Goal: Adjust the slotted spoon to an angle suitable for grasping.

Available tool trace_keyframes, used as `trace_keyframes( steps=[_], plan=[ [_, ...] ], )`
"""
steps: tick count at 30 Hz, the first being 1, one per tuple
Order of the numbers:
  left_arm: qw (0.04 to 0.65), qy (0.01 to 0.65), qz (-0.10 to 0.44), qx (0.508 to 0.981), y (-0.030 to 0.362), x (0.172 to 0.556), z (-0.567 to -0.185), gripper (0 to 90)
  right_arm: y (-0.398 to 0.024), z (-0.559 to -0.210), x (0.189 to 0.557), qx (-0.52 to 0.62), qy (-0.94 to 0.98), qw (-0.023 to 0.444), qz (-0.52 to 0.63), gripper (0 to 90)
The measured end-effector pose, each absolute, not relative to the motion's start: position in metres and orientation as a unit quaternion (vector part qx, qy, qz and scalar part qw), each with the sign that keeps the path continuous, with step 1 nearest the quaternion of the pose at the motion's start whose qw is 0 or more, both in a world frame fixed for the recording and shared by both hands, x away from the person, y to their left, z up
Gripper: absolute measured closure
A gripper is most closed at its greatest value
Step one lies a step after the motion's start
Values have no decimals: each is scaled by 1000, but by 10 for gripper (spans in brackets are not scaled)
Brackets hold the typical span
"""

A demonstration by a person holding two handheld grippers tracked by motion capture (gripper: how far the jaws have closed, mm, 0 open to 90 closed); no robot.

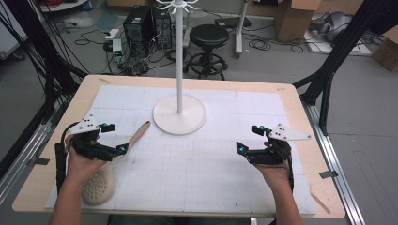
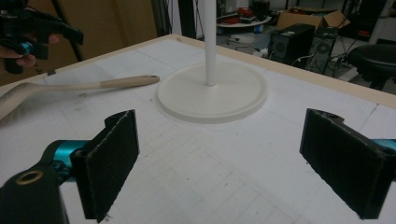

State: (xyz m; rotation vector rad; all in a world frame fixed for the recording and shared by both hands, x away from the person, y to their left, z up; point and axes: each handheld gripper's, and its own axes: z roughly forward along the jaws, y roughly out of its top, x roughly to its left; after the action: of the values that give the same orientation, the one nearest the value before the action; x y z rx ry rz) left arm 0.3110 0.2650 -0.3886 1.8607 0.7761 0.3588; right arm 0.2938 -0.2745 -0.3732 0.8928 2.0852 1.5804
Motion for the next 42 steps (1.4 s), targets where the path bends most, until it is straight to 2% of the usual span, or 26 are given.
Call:
trace_keyframes(
  steps=[18, 25, 35, 42],
  plan=[
    [513, 339, 151, 774, 269, 311, -386, 17, -270, -374, 293, 315, 748, 181, 555, 101],
    [479, 356, 156, 787, 268, 314, -384, 17, -273, -372, 291, 317, 747, 188, 554, 101],
    [437, 350, 159, 813, 251, 332, -361, 17, -278, -373, 293, 322, 743, 183, 557, 101],
    [399, 351, 142, 835, 237, 349, -364, 17, -278, -373, 293, 325, 740, 181, 560, 101]
  ],
)
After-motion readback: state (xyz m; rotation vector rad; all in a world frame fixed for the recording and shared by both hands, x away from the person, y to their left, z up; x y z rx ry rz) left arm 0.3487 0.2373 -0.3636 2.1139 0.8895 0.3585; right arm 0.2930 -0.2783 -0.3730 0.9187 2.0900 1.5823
